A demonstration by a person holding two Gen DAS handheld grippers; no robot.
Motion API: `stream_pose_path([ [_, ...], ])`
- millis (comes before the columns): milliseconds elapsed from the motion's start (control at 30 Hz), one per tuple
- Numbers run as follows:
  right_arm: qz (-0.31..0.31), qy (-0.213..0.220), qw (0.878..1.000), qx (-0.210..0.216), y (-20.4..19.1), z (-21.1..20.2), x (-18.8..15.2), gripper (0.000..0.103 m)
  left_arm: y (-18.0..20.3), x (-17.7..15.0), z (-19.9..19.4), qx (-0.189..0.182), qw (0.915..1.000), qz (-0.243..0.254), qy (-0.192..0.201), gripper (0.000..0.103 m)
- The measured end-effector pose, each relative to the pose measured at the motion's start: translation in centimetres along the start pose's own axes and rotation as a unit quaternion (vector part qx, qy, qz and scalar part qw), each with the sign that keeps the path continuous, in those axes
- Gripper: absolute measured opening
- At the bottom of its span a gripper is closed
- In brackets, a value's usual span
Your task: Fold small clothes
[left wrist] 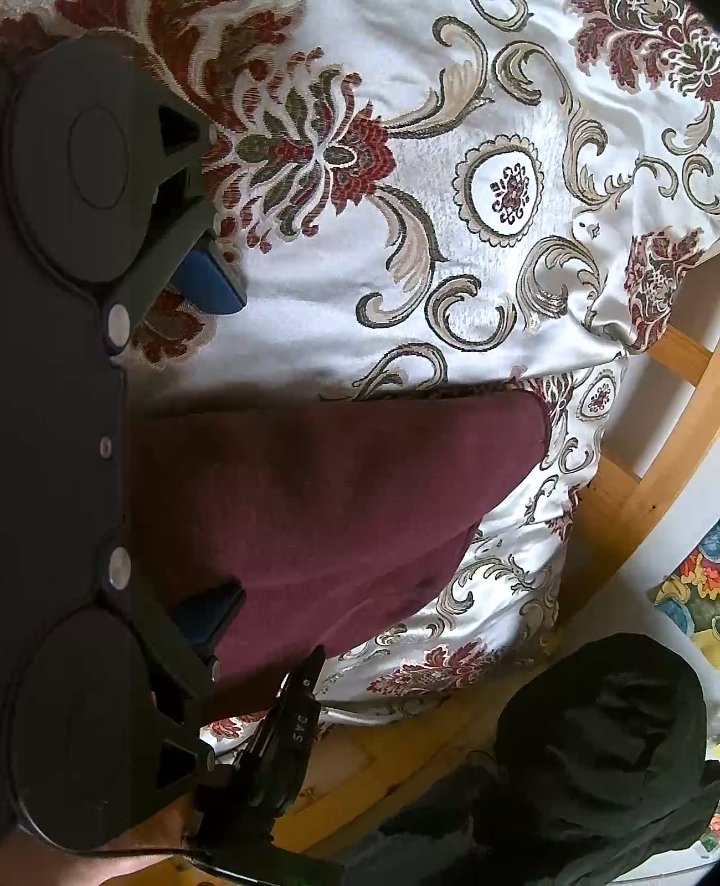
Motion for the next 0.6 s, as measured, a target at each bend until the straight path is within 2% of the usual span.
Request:
stream_pose_path([
  [100,0.027,-0.013,0.999,0.014,0.8,-0.2,0.2,0.010,-0.2,0.0,0.0,-0.002,1.0000,-0.002,0.000,0.102],
  [167,0.047,-0.018,0.998,0.025,1.4,-0.4,0.6,0.021,-0.1,0.1,0.1,-0.001,1.0000,-0.001,-0.005,0.102],
  [233,0.075,-0.025,0.996,0.039,2.0,-0.6,1.0,0.024,0.2,0.5,0.2,0.009,0.9998,-0.003,-0.018,0.102],
  [333,0.097,-0.035,0.993,0.053,2.5,-1.0,1.3,0.049,1.0,1.4,0.5,0.035,0.9983,-0.002,-0.046,0.102],
  [400,0.087,-0.039,0.994,0.054,2.3,-1.4,1.5,0.060,1.6,1.8,0.7,0.052,0.9967,-0.006,-0.062,0.102],
  [467,0.074,-0.045,0.995,0.057,1.9,-1.7,1.7,0.077,2.0,2.3,1.0,0.069,0.9943,-0.014,-0.080,0.102],
  [500,0.073,-0.043,0.995,0.057,1.7,-1.9,1.8,0.080,2.1,2.5,1.0,0.076,0.9933,-0.017,-0.086,0.102],
  [567,0.077,-0.042,0.994,0.064,1.5,-2.2,2.1,0.094,2.4,2.7,0.9,0.091,0.9909,-0.026,-0.096,0.102],
  [600,0.082,-0.043,0.993,0.070,1.4,-2.3,2.3,0.096,2.5,2.8,0.9,0.096,0.9897,-0.033,-0.101,0.102],
])
Point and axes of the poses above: each gripper's, at about its wrist camera, not at the fingertips, and z roughly the way its jaws point, y to its right, x to its top, the point moved 1 cm from there along z, roughly the way its jaws point, and after that the axes turned 7 degrees about z, right-handed, at the moved point
